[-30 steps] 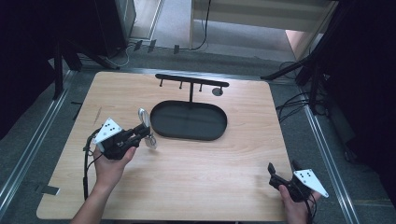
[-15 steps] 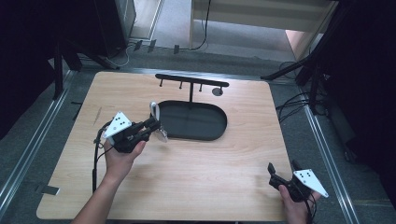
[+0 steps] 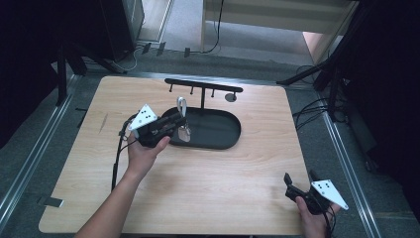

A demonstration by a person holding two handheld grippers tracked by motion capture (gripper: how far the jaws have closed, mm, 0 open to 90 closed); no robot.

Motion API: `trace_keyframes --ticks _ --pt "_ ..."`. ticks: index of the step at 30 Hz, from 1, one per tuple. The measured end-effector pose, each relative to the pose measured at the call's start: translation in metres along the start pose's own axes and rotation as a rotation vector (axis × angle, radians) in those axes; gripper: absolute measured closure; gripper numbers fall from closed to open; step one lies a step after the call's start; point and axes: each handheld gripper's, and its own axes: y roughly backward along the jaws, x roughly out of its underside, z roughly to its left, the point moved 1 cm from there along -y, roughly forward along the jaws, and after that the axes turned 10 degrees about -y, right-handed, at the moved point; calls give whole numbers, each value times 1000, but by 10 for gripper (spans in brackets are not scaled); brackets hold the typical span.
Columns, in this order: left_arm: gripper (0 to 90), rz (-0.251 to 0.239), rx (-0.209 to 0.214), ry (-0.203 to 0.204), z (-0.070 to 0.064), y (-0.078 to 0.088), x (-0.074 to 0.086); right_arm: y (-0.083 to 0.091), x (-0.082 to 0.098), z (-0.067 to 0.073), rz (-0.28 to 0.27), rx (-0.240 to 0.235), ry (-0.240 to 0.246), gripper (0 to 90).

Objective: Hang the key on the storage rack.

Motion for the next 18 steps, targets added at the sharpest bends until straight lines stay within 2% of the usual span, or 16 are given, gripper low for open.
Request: trace_keyframes --ticks 3,8,12,18 --pt "754 21 23 -12 3 -9 1 0 0 0 2 1 1 96" --pt "754 40 34 -19 8 -20 2 0 0 1 4 3 5 97" --pt "754 39 56 6 15 -32 5 0 0 1 6 5 3 97" --pt "754 39 57 35 23 -42 7 0 0 1 6 6 3 97"
